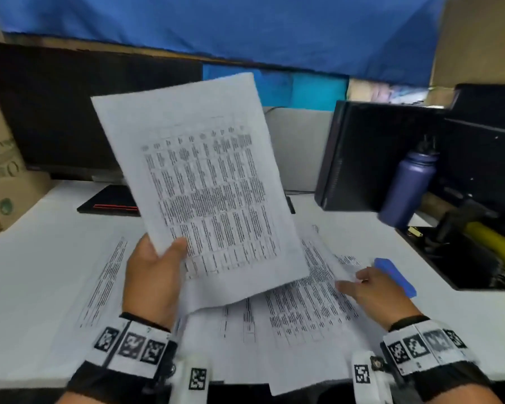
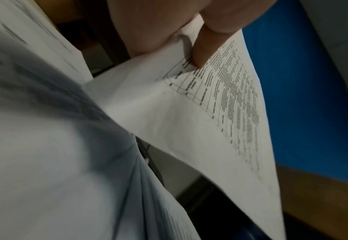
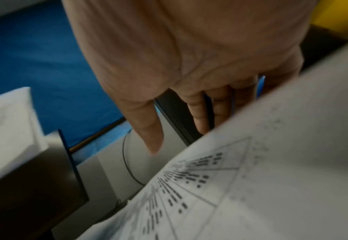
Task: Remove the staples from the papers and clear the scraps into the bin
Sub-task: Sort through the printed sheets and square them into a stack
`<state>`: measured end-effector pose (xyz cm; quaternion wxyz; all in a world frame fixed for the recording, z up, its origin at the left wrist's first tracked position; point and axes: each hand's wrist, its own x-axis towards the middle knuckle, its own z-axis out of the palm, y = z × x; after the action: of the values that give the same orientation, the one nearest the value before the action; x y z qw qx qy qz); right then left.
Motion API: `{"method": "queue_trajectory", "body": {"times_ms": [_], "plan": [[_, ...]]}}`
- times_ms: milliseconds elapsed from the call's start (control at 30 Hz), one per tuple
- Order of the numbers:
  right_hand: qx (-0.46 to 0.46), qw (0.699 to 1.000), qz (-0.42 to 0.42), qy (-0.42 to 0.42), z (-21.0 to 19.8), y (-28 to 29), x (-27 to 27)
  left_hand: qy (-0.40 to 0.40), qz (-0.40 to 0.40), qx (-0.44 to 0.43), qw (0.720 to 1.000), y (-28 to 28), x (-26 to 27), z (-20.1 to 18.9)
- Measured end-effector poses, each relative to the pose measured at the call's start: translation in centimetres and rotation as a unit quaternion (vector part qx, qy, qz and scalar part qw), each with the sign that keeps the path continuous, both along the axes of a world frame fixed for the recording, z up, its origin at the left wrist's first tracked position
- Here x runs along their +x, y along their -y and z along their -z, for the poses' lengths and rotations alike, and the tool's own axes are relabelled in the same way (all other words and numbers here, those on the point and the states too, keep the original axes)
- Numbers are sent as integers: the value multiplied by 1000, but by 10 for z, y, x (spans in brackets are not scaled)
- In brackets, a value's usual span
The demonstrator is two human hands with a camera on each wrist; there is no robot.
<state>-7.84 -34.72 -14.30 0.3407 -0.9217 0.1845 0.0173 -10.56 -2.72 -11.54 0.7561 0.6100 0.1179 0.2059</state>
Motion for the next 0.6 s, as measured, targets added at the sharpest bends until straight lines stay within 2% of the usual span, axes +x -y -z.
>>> {"method": "queue_trajectory", "body": {"times_ms": [33, 100, 300, 433, 600], "plan": [[-19, 999, -6, -36, 5, 2, 1, 2, -10, -23, 1000, -11, 0, 0], [-34, 998, -18, -53, 8, 1, 1, 2, -20, -51, 999, -27, -1, 2], [-21, 999, -30, 2, -3, -3, -2, -22, -62, -64, 996, -52, -6, 8], [2, 998, 2, 68, -14, -3, -4, -11, -78, -50, 996, -57, -8, 6], [61, 969, 47, 235, -62, 5, -16, -7, -80, -10, 997, -62, -3, 11]]}}
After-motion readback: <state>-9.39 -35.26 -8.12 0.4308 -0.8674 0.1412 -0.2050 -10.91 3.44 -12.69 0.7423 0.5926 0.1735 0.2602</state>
